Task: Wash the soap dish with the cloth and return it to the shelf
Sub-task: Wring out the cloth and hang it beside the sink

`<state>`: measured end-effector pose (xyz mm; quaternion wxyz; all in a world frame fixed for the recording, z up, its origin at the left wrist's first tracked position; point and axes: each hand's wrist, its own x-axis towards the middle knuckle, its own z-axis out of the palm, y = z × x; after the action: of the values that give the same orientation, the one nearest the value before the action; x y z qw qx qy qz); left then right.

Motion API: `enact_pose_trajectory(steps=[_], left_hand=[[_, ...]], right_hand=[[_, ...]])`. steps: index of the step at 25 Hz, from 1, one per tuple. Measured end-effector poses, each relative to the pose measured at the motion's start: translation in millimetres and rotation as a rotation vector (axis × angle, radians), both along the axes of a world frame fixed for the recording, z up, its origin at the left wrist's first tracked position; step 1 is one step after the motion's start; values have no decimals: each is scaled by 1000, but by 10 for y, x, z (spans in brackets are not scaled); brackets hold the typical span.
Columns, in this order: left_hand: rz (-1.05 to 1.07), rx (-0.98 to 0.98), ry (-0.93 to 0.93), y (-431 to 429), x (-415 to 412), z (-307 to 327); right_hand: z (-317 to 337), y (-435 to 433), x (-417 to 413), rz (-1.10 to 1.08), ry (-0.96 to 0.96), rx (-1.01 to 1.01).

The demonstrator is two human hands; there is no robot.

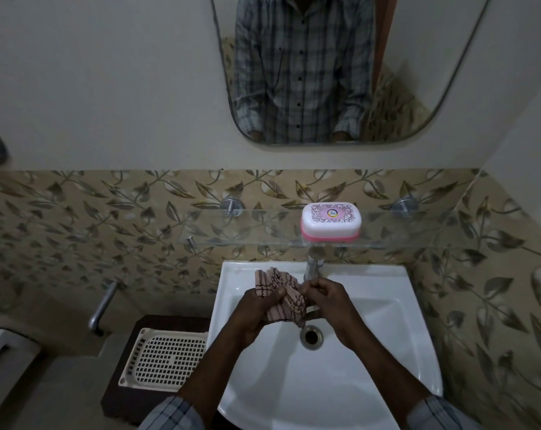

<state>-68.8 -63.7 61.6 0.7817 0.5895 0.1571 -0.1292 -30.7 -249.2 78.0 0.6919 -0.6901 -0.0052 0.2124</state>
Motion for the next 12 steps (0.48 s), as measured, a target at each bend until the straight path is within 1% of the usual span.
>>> enact_pose_trajectory(steps=[1, 3, 4, 6, 7, 10, 12], left_hand=[[5, 101, -7, -70, 21, 54], [-26, 244, -2, -196, 48, 122], [-52, 270, 2, -214, 60, 131], [-53, 262, -8, -136, 65, 103], [-20, 240, -7, -63, 70, 82], [125, 136, 51, 176, 68, 41], [133, 54, 96, 267, 26, 32]], right_hand=[[10, 21, -2, 55, -32, -71], [-32, 70, -15, 119, -132, -293], [-62, 62, 0, 105, -131, -317], [-115, -28, 50, 38, -37, -159], [-139, -104, 68, -6, 24, -81], [-174, -371, 105, -150, 107, -21], [-185, -480, 103, -174, 134, -5]])
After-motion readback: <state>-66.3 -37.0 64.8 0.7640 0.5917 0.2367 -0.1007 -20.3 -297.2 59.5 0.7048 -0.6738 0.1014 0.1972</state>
